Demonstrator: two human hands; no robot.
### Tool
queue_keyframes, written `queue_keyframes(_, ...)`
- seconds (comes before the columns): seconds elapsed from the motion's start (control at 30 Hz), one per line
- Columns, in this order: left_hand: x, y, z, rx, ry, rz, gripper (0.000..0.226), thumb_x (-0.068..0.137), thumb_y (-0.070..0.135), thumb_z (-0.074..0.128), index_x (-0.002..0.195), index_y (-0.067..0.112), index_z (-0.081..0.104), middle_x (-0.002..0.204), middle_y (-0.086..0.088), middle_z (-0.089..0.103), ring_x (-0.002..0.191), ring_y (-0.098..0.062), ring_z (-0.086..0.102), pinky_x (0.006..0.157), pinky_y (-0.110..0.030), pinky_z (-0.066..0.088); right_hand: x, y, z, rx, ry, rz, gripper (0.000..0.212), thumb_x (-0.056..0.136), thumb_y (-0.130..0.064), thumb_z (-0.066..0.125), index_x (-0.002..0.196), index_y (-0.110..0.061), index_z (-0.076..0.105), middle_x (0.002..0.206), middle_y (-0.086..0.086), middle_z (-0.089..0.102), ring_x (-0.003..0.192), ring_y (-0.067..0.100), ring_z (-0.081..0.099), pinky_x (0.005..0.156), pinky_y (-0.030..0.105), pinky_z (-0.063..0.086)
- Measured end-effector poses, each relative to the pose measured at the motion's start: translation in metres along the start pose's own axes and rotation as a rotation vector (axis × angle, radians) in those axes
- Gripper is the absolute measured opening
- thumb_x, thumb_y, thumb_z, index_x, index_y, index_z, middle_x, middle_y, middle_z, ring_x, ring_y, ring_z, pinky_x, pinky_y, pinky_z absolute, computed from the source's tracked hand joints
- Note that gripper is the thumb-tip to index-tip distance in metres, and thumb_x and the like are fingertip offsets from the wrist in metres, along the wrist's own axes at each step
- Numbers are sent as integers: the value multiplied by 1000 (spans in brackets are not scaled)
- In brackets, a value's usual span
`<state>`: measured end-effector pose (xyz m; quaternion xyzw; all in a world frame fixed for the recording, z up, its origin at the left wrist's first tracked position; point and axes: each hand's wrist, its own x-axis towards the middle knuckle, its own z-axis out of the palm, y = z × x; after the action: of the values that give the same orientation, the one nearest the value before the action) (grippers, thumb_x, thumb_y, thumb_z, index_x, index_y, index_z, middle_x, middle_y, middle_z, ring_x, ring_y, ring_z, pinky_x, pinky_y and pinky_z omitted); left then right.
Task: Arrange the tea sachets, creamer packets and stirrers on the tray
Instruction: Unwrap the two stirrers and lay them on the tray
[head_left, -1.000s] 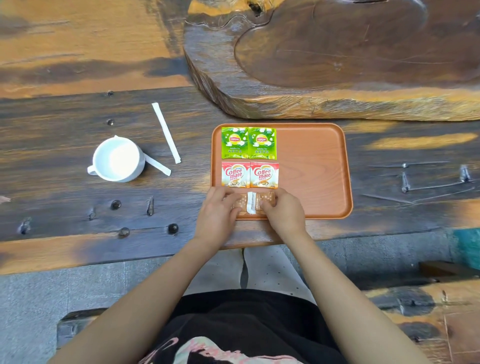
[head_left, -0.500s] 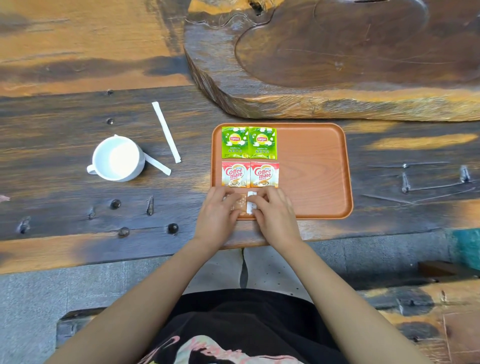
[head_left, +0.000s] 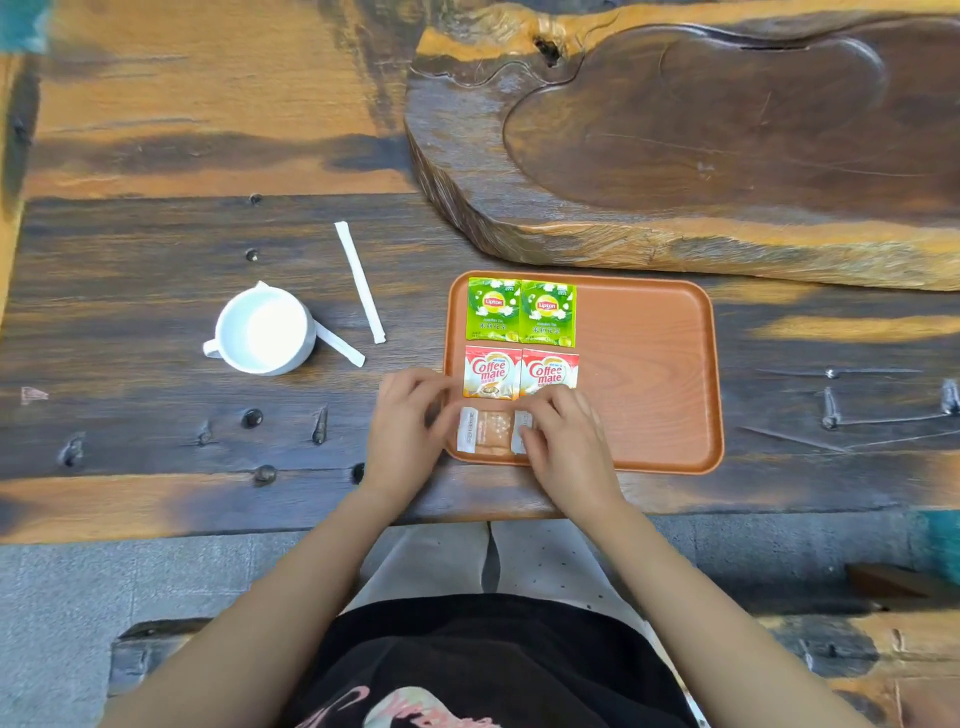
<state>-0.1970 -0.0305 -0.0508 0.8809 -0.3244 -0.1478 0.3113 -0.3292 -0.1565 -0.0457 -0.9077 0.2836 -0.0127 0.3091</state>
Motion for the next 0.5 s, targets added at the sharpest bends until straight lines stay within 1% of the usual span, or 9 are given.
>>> queue_keyframes(0.03,4,-4,-7,-58,86,-130,19,80,19,67,98,13,69,91,-1,62,93,-15,49,84,-14,32,10,-5,-4,11,14,-8,24,82,-9,59,104,-14,63,99,5,59,99,25,51,87,36,40)
queue_keyframes(0.13,23,-17,-21,-391,396,-699,18,81,20,66,97,13,67,89,-4,64,84,-14,57,86,-26,47,56,-26,-11,21,15,0,17,84,-15,61,101,-11,64,99,8,64,100,29,52,88,38,39)
queue_keyframes(0.17,29,-23,-23,-475,460,-837,18,80,20,66,96,13,66,89,-3,64,82,-13,57,88,-30,50,75,-35,-11,34,-4,16,17,85,-17,60,100,-11,64,99,8,65,101,29,51,89,38,38)
queue_keyframes(0.2,35,-27,-22,-519,497,-926,17,79,21,67,95,14,64,87,-1,63,81,-13,57,91,-33,51,93,-44,-8,42,-29,26,16,85,-19,59,98,-11,65,99,9,66,102,28,51,90,38,38)
queue_keyframes(0.23,40,-31,-21,-543,516,-987,18,78,23,68,94,16,63,85,2,61,83,-13,58,91,-34,51,111,-54,-2,44,-56,28,15,85,-19,59,96,-12,65,98,9,67,102,29,53,91,37,39)
queue_keyframes(0.3,50,-35,-17,-509,546,-1064,24,76,33,68,94,18,62,87,4,62,94,-18,60,93,-38,48,139,-72,13,63,-105,16,12,84,-21,60,91,-13,66,95,9,70,100,31,56,89,37,43)
queue_keyframes(0.37,58,-38,-12,-418,556,-1126,33,76,43,65,97,18,62,103,-1,65,109,-23,54,98,-43,42,158,-88,29,72,-152,22,14,85,-24,60,89,-14,67,97,10,71,101,32,58,88,37,45)
queue_keyframes(0.43,65,-39,-10,-346,547,-1185,35,78,45,62,100,18,61,113,-3,63,116,-26,47,100,-45,37,170,-99,46,-1,-190,53,21,86,-31,58,96,-15,67,107,10,69,109,30,56,90,36,41)
queue_keyframes(0.5,68,-40,-8,-322,548,-1214,29,80,41,62,99,19,61,114,-3,62,117,-26,45,100,-46,37,176,-105,61,-90,-211,70,32,87,-38,57,106,-14,64,116,10,65,115,29,51,91,36,40)
